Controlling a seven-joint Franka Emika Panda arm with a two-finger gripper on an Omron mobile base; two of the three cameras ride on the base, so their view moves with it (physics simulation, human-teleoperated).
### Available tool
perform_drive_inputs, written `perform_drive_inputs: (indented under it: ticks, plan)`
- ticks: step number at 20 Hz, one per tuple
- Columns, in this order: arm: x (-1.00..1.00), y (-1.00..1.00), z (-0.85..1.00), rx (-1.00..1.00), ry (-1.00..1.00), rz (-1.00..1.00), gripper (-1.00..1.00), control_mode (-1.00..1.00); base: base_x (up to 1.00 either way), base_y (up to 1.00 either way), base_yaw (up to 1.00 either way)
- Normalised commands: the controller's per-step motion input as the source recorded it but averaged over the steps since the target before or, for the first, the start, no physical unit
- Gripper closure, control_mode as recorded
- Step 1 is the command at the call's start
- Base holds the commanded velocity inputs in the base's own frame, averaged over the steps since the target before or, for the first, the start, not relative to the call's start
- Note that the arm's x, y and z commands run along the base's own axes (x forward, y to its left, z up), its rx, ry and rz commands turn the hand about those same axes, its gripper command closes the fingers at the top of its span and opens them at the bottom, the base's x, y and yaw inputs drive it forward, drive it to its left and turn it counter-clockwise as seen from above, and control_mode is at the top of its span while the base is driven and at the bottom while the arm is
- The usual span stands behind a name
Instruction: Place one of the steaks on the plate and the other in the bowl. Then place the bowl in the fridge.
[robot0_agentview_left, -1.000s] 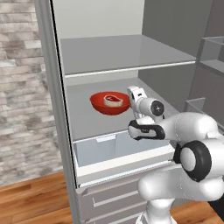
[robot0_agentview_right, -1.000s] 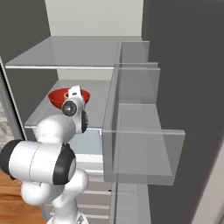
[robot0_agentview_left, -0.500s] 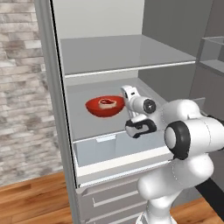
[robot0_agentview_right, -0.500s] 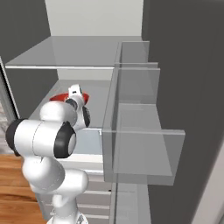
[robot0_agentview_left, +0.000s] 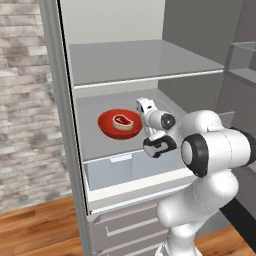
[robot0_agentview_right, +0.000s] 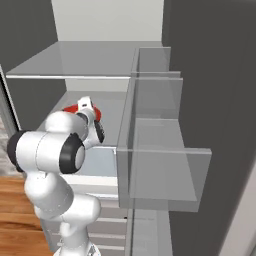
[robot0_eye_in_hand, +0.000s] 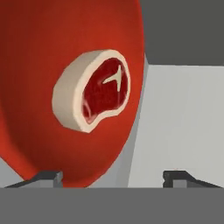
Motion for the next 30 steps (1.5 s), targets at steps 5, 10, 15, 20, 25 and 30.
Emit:
perform_drive_inputs:
  ticks: [5, 10, 15, 20, 25, 30]
  plan:
    - [-0.83, 0.0, 0.52, 0.0, 0.34, -0.02, -1.0, -1.0, 0.0, 0.0, 0.0]
    - [-0.64, 0.0, 0.99, 0.0, 0.32, 0.0, -1.0, -1.0, 0.0, 0.0, 0.0]
    - [-0.16, 0.0, 1.0, 0.0, 0.23, 0.0, -1.0, -1.0, 0.0, 0.0, 0.0]
    - [-0.7, 0.0, 0.98, -0.02, 0.4, -0.05, -1.0, -1.0, 0.0, 0.0, 0.0]
    - [-0.99, -0.14, 0.28, -0.14, 0.48, -0.13, -1.0, -1.0, 0.0, 0.0, 0.0]
    - [-1.0, -0.36, -0.21, -0.09, 0.13, -0.04, -1.0, -1.0, 0.0, 0.0, 0.0]
